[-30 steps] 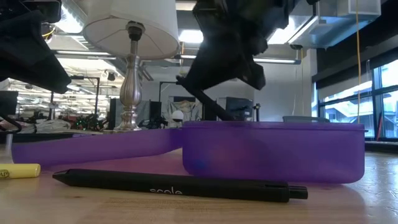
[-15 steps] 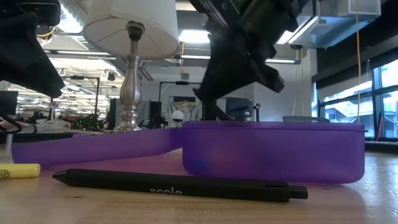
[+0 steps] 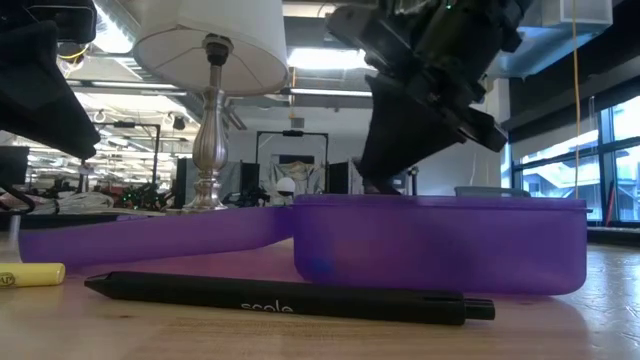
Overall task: Pick & place school supplies into a supply box
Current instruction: Put the black pen into the purple supply box, then put the yellow pencil into the purple supply box
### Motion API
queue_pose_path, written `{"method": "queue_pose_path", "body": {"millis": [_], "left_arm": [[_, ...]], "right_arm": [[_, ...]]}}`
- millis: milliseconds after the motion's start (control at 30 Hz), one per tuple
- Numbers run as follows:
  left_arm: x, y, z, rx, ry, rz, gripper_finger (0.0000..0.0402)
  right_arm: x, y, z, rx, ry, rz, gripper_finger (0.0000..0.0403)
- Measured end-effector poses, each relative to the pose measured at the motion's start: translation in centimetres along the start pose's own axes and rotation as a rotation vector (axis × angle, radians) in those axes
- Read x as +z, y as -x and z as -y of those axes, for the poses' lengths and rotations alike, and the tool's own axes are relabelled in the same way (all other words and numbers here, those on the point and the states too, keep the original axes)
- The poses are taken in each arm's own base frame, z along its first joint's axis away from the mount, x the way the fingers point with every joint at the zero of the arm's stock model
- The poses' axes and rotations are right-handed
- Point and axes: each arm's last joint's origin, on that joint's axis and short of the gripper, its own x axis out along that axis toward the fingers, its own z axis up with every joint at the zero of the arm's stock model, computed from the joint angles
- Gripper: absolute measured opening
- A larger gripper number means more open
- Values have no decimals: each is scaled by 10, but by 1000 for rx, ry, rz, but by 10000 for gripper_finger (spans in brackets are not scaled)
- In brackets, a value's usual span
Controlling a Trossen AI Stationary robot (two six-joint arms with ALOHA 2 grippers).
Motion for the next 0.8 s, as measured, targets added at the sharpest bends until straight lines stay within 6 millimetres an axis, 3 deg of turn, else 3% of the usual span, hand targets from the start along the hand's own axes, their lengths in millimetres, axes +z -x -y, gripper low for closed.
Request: {"method": "queue_pose_path", "body": {"millis": [433,633,800], "left_arm": [[-2,0,2,-21,16,-58,116],[-2,0,2,-22,-17,-57,116],[-1,0,4,-33,-26,-56,116]], "right_arm": [[-2,1,3,-18,35,-46,115],[-3,8,0,1,407,-118,116],[-12,24,3,-7,556,-163,116]]}}
